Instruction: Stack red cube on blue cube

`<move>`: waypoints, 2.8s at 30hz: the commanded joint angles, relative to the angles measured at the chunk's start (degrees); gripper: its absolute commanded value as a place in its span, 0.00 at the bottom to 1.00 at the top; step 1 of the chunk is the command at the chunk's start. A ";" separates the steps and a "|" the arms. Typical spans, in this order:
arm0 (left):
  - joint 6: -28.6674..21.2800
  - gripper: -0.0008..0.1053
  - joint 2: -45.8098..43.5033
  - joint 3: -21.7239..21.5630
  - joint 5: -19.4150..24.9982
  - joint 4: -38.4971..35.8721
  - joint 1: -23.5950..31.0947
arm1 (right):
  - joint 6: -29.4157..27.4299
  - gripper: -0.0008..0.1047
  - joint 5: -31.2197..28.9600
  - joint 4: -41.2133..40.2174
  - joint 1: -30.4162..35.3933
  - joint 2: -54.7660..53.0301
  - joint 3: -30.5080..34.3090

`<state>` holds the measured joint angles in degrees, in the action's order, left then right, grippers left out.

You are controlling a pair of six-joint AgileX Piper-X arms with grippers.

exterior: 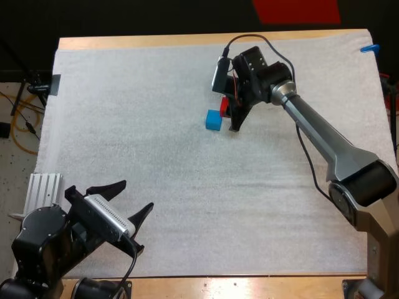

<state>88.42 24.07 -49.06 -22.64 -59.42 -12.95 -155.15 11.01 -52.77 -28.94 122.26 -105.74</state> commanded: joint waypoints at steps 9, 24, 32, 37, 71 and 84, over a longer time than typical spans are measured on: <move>-0.03 0.60 -0.08 -0.44 0.12 0.55 -0.23 | 3.71 0.01 0.95 -1.62 -1.40 -3.56 -0.83; -0.03 0.60 -0.08 -0.44 0.12 0.55 -0.23 | 5.25 0.01 3.10 -0.40 -3.64 -2.74 -0.83; -0.03 0.60 -0.08 -0.44 0.12 0.55 -0.23 | 7.53 0.01 1.59 5.43 -3.68 -0.82 -0.83; -0.03 0.60 -0.08 -0.44 0.12 0.55 -0.23 | 7.43 0.01 1.15 4.22 -3.68 0.34 -0.83; -0.03 0.60 -0.08 -0.44 0.12 0.55 -0.23 | 7.43 0.45 0.85 4.17 -3.68 1.48 -0.83; -0.03 0.60 -0.08 -0.44 0.12 0.55 -0.23 | 8.37 0.60 0.11 5.01 -3.92 1.29 -0.83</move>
<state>88.42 24.07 -49.06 -22.64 -59.42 -12.95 -147.22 11.00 -47.74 -32.80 124.18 -106.00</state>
